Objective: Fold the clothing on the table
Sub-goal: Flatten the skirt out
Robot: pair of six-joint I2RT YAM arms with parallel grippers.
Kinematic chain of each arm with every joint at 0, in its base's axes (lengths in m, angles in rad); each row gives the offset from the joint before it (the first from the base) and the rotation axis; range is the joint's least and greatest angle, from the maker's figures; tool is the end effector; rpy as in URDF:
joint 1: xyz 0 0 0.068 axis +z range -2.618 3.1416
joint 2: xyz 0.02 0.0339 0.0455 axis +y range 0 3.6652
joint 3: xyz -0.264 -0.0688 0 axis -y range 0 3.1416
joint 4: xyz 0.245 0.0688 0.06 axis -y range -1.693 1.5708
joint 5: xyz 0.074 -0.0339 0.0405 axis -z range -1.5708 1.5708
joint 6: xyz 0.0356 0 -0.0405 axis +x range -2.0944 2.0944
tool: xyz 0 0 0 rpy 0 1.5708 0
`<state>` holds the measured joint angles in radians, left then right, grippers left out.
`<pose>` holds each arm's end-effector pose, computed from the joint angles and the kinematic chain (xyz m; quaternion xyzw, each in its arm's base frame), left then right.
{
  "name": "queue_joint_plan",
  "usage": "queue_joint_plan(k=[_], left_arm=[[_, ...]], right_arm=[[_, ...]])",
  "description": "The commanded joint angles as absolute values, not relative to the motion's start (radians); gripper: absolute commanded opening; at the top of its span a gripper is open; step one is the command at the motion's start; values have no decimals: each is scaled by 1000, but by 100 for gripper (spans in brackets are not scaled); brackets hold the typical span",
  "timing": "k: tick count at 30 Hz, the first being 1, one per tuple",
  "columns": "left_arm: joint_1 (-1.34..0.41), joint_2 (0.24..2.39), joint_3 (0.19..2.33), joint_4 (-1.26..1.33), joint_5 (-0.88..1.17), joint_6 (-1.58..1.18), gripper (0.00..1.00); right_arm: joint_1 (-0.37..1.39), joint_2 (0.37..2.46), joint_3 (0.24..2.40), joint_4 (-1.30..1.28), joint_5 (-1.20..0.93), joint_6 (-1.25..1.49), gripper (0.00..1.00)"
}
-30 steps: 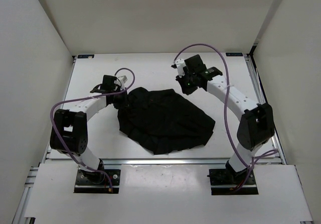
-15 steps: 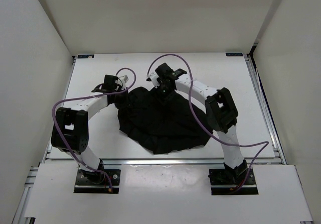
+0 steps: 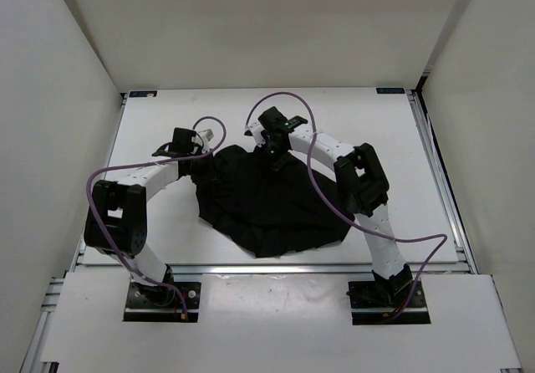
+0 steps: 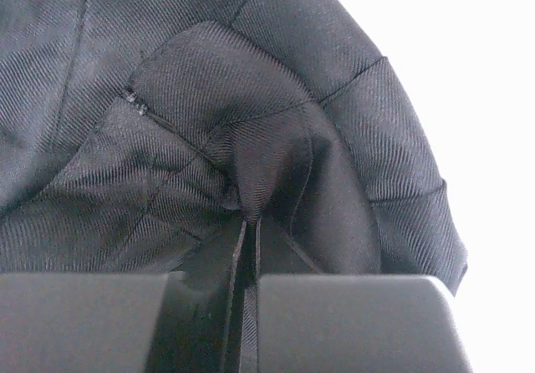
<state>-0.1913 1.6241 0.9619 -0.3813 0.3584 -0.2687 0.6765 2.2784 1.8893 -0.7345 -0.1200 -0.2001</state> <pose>0.3100 -0.0728 0.1810 0.0097 0.9511 -0.2260 0.2104 0.3781 0.3091 0.1781 -0.4251 0.8757 0.1090 0.2013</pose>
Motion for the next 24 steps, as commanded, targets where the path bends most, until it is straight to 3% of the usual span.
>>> queue_joint_plan(k=[1, 6, 15, 19, 24], left_arm=[[-173, 1560, 960, -361, 382, -276, 0], [-109, 1549, 928, -308, 422, -327, 0], [-75, 1529, 861, -193, 494, -413, 0], [-103, 1539, 828, -158, 503, -440, 0], [-129, 1577, 871, -163, 523, -453, 0]], right_arm=[[681, 2128, 1822, -756, -80, -195, 0], [575, 1909, 1752, -801, -100, -147, 0], [289, 1524, 1255, -678, -293, -20, 0], [249, 1427, 1070, -586, -377, 58, 0], [201, 1422, 1043, -546, -448, 103, 0]])
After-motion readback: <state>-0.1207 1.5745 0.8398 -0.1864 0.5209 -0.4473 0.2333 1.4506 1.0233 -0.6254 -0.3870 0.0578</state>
